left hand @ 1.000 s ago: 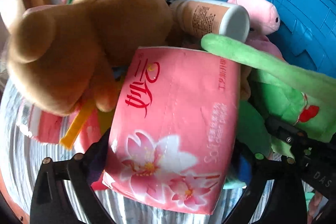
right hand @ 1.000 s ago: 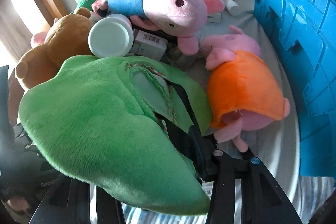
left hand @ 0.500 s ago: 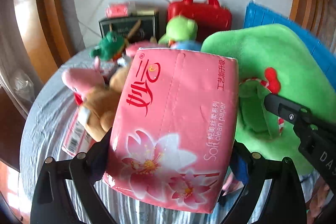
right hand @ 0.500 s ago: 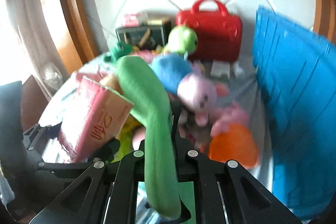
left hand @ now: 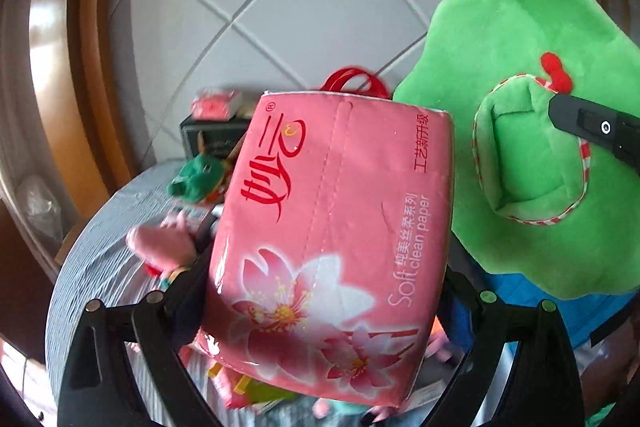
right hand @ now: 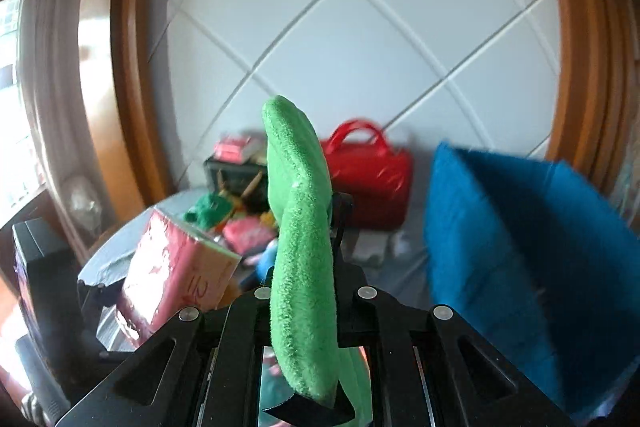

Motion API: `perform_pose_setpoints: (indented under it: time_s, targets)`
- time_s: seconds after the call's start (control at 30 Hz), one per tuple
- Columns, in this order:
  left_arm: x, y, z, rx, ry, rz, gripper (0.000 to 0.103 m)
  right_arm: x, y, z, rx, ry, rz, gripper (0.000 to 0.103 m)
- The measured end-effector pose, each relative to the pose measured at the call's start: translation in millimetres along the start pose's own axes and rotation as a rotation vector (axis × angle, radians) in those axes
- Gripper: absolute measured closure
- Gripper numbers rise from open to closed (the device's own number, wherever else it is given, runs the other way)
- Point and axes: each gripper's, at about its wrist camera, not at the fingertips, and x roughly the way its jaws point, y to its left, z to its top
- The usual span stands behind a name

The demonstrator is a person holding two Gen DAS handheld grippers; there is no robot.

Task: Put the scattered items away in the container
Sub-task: 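Carry the pink tissue pack and green plush with both grippers toward the blue crate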

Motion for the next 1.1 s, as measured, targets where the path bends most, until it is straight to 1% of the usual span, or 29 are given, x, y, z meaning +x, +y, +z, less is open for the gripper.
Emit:
perform_pose_setpoints:
  time_s: [0.1,0.17,0.27,0.33,0.43,0.5,0.57,0.67,0.7,0.77,0.87,0.9,0.97,1.03,1.1]
  targets:
    - [-8.7,-30.4,18.2,0.023,-0.037,-0.027,0.008,-22.5,-23.0,12.5,0.006,-0.050,-0.031,0.093]
    - [-13.8,-57.2,31.9,0.038,-0.062,-0.046,0.008,-34.1,-39.9,20.1,0.012,-0.080,-0.049,0.093]
    - [-15.5,-99.9,49.2,0.054,-0.085,-0.075,0.008,-51.2,-81.1,32.4,0.029,-0.128,-0.075,0.093]
    - [-13.5,-132.3,59.2,0.062,-0.091,-0.094,0.008,-60.1,-115.6,40.6,0.032,-0.151,-0.092,0.093]
    - [-3.0,-188.2,77.5,0.068,-0.092,-0.156,0.008,-65.5,-171.2,51.3,0.020,-0.173,-0.116,0.093]
    - [12.2,-230.0,96.9,0.049,-0.050,-0.216,0.008,-61.4,-227.0,58.9,0.011,-0.161,-0.127,0.093]
    - [32.7,-271.9,116.1,0.035,0.002,-0.226,0.008,-52.8,-272.7,66.3,-0.006,-0.138,-0.153,0.093]
    - [69.2,-327.7,138.9,0.047,0.072,-0.189,0.008,-25.8,-337.5,70.8,-0.051,-0.088,-0.214,0.093]
    - [86.3,-345.8,144.2,0.043,0.113,-0.166,0.008,-16.3,-355.4,69.9,-0.059,-0.061,-0.218,0.093]
    - [118.5,-368.7,148.2,0.043,0.192,-0.126,0.008,9.3,-385.4,67.8,-0.061,-0.001,-0.201,0.093]
    - [167.2,-393.8,149.8,0.085,0.266,-0.030,0.008,43.0,-413.1,63.8,-0.055,0.068,-0.166,0.093]
    - [183.3,-399.0,149.5,0.094,0.285,0.003,0.008,52.6,-416.7,61.9,-0.051,0.082,-0.153,0.093]
    - [216.5,-407.2,146.1,0.096,0.323,0.043,0.008,77.9,-429.4,61.2,-0.027,0.124,-0.117,0.093]
    - [251.0,-414.3,141.7,0.083,0.379,0.049,0.008,100.1,-437.3,61.2,-0.008,0.158,-0.093,0.093]
    - [280.0,-421.5,136.8,0.058,0.449,0.037,0.007,127.4,-438.8,59.1,0.000,0.190,-0.084,0.093]
